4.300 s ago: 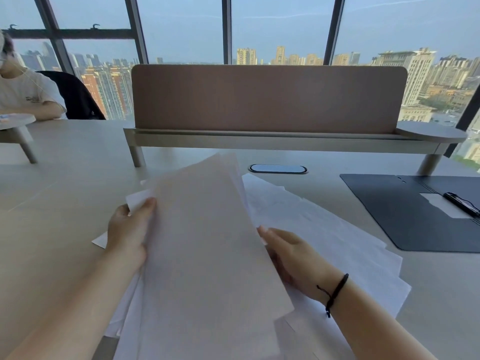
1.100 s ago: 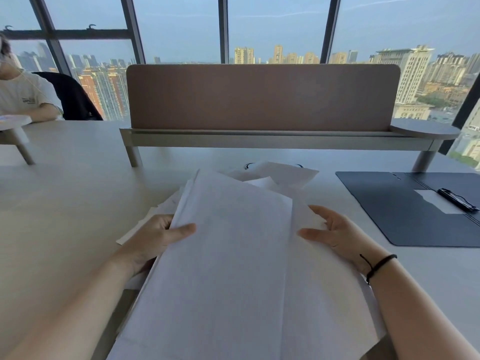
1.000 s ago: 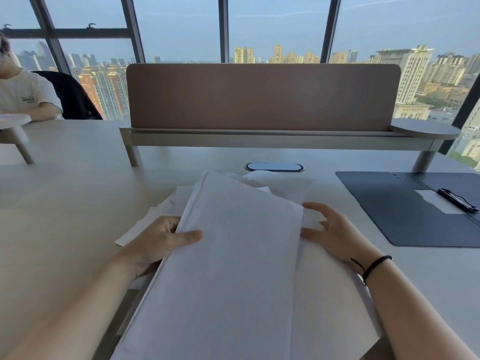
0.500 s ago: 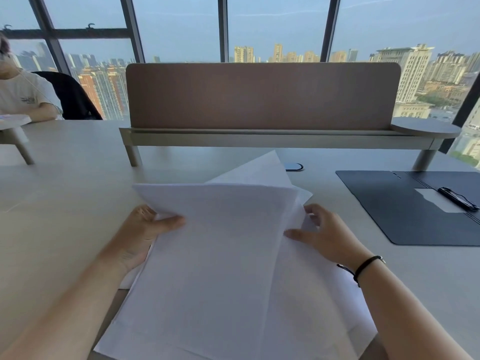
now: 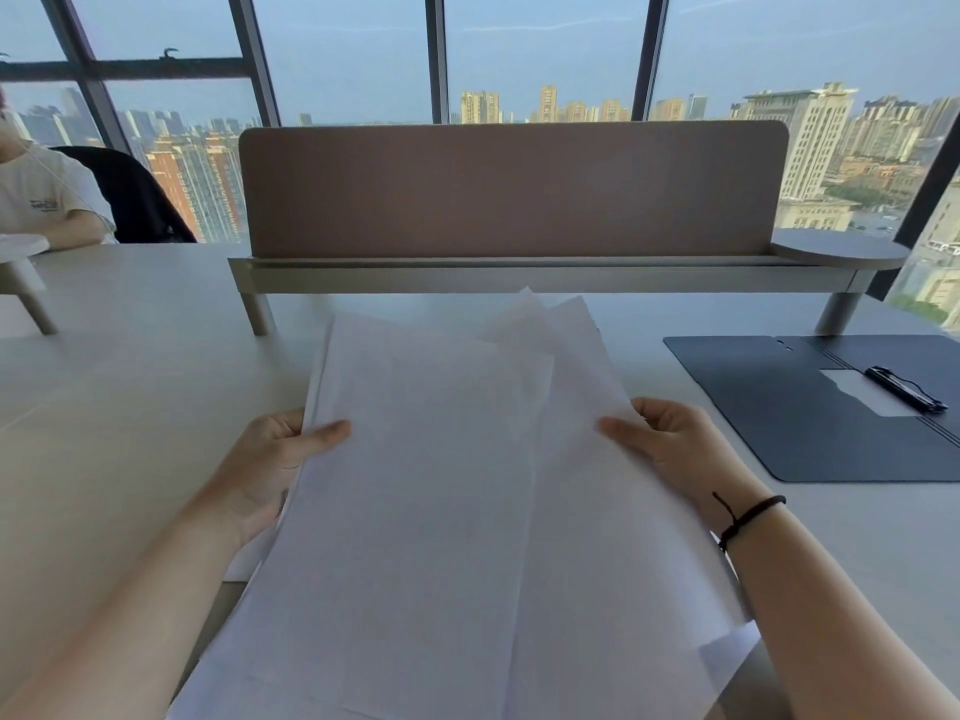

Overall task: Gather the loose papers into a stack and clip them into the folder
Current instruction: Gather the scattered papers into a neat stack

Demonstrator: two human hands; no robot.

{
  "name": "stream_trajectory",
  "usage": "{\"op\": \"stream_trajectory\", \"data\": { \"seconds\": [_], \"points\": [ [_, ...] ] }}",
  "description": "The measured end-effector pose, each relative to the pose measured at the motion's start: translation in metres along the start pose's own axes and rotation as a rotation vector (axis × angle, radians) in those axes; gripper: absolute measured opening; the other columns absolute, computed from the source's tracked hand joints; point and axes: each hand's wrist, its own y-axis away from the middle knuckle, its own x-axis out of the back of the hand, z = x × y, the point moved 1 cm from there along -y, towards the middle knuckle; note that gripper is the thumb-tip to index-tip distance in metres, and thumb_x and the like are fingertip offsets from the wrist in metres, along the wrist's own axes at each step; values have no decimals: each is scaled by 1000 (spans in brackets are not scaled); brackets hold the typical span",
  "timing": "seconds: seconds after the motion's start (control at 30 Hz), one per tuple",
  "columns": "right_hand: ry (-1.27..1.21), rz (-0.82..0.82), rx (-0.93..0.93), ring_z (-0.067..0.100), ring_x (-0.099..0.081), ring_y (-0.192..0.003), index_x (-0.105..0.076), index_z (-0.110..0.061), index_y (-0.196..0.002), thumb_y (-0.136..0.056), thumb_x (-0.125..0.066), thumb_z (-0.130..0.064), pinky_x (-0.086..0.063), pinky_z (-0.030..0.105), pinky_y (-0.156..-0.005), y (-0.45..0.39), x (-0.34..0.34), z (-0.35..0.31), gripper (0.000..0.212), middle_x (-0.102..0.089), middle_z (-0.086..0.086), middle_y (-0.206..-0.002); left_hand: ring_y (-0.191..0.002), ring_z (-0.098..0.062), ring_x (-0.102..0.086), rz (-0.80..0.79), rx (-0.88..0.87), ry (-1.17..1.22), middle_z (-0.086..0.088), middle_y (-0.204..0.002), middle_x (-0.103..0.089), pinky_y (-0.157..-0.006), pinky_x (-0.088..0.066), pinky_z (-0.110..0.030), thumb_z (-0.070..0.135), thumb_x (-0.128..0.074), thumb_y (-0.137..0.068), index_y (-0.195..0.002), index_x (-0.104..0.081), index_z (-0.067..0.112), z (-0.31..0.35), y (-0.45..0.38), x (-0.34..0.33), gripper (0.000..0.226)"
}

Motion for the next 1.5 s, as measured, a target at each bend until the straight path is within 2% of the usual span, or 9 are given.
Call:
{"op": "stream_trajectory", "data": {
  "seconds": [0.3,0.4,0.57,0.7,1.03,1.17,1.23,1.37,1.5],
  "points": [
    [49,-159,89,26,-71,-76,-79,-11,-87,-78,-75,1,-57,37,-70,-1,-34,-4,16,-78,13,-87,-84,-34,-76,-250,52,-191,-23,-98,-77,-71,-62,-38,30,-88,-70,-94,-79,3,-8,8,-28,37],
    [-78,18,27,34,-74,-94,-76,-11,-107,-86,-72,-1,-59,46,-85,-5,-36,1,24,-78,14,-105,-83,-35,-76,-111,54,-164,-25,-102,-76,-72,-62,-40,44,-93,-55,-98,-78,3,-14,1,-20,61],
    [172,88,-109,10,-65,-83,-60,-20,-133,-84,-79,-30,-49,23,-63,3,-29,6,54,-70,4,-115,-71,-22,-75,217,55,65,-23,-111,-74,-70,-62,-37,3,-66,-89,-111,-71,1,-16,-12,-3,23],
    [342,55,-98,19,-60,-70,-53,-20,-139,-83,-80,-19,-43,19,-48,6,-38,8,63,-69,3,-89,-80,-26,-74,261,29,64,-16,-108,-76,-81,-59,-40,4,-68,-89,-103,-74,11,-18,-13,0,17],
    [127,217,-26,33,-70,-69,-48,-22,-144,-84,-71,1,-61,44,-74,3,-34,7,68,-76,14,-81,-92,-31,-73,260,-65,148,-14,-112,-76,-82,-61,-42,1,-64,-90,-117,-71,8,-10,-11,4,29],
    [52,239,14,10,-57,-42,-73,-1,-92,-85,-63,12,-44,19,-44,7,-29,2,18,-73,1,-61,-95,-32,-71,323,-72,182,-17,-115,-74,-81,-61,-42,1,-65,-90,-120,-70,8,-12,-13,5,32],
    [-26,275,5,15,-55,-45,-72,1,-79,-85,-64,10,-45,22,-45,9,-28,0,13,-69,9,-64,-99,-33,-71,341,-89,207,-15,-118,-73,-84,-59,-44,2,-65,-91,-125,-68,14,-12,-12,1,37],
    [-338,354,-74,23,-61,-61,-69,-2,-81,-88,-65,5,-53,28,-57,8,-34,4,11,-68,15,-76,-100,-26,-69,476,-26,384,-8,-122,-70,-80,-55,-39,5,-67,-90,-148,-43,26,-19,-17,-4,66],
    [-490,285,-192,26,-59,-62,-66,-3,-89,-91,-62,5,-51,31,-58,16,-62,13,8,-67,15,-76,-112,-34,-67,465,63,452,-14,-128,-68,-76,-61,-41,12,-67,-91,-139,-55,18,-24,-22,-5,50]
  ]
}}
